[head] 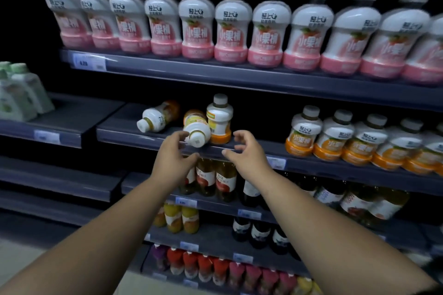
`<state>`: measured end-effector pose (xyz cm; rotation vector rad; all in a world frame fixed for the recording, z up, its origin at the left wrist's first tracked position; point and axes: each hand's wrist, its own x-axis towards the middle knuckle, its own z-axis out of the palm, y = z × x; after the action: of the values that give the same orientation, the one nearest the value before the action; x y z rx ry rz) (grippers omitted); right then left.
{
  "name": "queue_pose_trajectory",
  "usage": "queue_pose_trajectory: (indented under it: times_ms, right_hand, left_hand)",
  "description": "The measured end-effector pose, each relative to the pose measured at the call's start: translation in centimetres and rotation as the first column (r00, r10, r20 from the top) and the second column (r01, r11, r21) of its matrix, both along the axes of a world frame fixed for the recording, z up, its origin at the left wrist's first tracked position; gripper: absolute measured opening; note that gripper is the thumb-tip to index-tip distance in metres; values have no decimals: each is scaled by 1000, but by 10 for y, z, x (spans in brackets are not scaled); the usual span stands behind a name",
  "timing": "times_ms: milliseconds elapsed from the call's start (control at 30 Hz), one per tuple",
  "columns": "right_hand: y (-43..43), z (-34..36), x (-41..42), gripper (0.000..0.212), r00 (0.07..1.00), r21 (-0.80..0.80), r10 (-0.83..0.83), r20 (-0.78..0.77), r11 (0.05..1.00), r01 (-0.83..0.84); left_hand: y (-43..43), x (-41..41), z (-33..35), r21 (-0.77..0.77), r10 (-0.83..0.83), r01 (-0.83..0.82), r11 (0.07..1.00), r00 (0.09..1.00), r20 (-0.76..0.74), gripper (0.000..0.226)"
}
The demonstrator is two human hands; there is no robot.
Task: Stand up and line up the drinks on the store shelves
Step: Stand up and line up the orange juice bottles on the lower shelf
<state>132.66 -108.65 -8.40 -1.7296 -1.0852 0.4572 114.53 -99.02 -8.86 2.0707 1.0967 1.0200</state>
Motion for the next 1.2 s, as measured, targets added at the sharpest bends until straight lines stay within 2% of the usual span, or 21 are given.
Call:
queue_pose_trajectory:
  times_ms: [133,300,467,633,833,933,1033,1100,1200]
  right_hand:
    - [32,7,-1,54,998,4,-30,-55,1000,30]
    - [71,8,7,81,988,-26,-146,-43,989,145]
    - [94,0,17,100,980,-80,-201,-1,976,201]
    - [104,-5,20,79,984,-98,-178,-26,980,174]
    - [99,-6,25,77,982,-84,-188,-13,979,186]
    - [93,-4,29,81,979,-73,-206,8,976,206]
    - [83,0,37,80,971,-78,-231,53,969,235]
    - [75,3,42,79,968,-92,-242,65,965,247]
    - [64,6,51,75,958,-102,-279,69,953,285]
  left_hand:
    - [33,0,4,83,-92,101,991,990,-102,76]
    - [76,9,0,226,-240,318,921,918,-316,84]
    - [108,23,-7,316,-297,414,854,885,-359,86]
    - [131,32,-15,352,-321,486,800,842,-433,91]
    - [126,37,-7,420,-315,422,804,900,-301,76]
    - [120,41,5,318,-331,378,869,924,-193,75]
    - [111,48,21,105,-341,342,934,940,-31,67]
    - [109,57,26,-46,-304,306,951,951,50,61]
    - [114,73,26,-231,-221,246,941,967,127,68]
